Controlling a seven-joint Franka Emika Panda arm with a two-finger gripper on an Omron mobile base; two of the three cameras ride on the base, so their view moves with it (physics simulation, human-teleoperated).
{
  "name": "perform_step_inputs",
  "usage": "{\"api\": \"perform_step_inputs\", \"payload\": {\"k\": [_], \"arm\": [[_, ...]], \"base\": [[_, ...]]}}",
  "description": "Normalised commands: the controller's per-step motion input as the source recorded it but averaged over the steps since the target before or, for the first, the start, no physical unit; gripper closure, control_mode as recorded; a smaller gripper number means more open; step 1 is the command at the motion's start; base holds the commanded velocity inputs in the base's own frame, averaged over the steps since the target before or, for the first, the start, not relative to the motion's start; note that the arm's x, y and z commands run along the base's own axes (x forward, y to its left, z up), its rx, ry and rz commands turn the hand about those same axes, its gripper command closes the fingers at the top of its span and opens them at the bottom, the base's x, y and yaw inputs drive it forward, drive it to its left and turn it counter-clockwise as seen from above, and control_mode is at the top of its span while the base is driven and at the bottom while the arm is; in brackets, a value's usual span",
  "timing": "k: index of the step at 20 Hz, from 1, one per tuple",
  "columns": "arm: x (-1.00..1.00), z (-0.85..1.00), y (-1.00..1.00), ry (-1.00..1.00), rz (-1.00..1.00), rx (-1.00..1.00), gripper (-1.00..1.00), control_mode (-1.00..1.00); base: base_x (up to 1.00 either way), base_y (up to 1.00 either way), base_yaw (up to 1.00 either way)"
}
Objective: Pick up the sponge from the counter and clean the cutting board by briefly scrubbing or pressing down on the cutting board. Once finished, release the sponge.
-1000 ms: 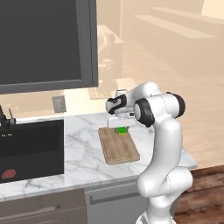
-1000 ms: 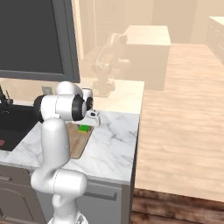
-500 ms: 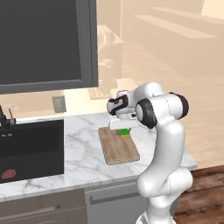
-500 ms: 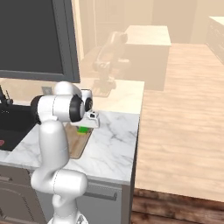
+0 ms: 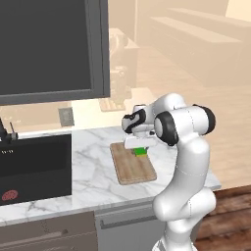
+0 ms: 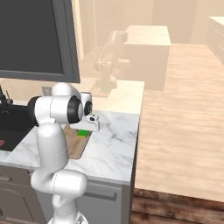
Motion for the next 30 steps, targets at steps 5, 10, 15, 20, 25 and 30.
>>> {"api": "perform_step_inputs", "payload": {"k": [5,10,15,20,25,30], "arm": [[-0.58,-0.44,0.0,0.0,0.0,0.0,1.0,-1.0],[-1.0,-0.35,0.0,0.0,0.0,0.0,1.0,-1.0],[-0.81,-0.64,0.0,0.0,0.0,0.0,1.0,-1.0],[-0.53,-0.99,0.0,0.01,0.0,0.0,1.0,-1.0],[-0.8,-0.66,0.0,0.0,0.0,0.0,1.0,-1.0],[-1.0,-0.52,0.0,0.0,0.0,0.0,1.0,-1.0]], "base": [[0.0,0.0,0.0],[0.0,0.0,0.0],[0.0,0.0,0.0],[0.0,0.0,0.0],[0.0,0.0,0.0],[0.0,0.0,0.0]]}}
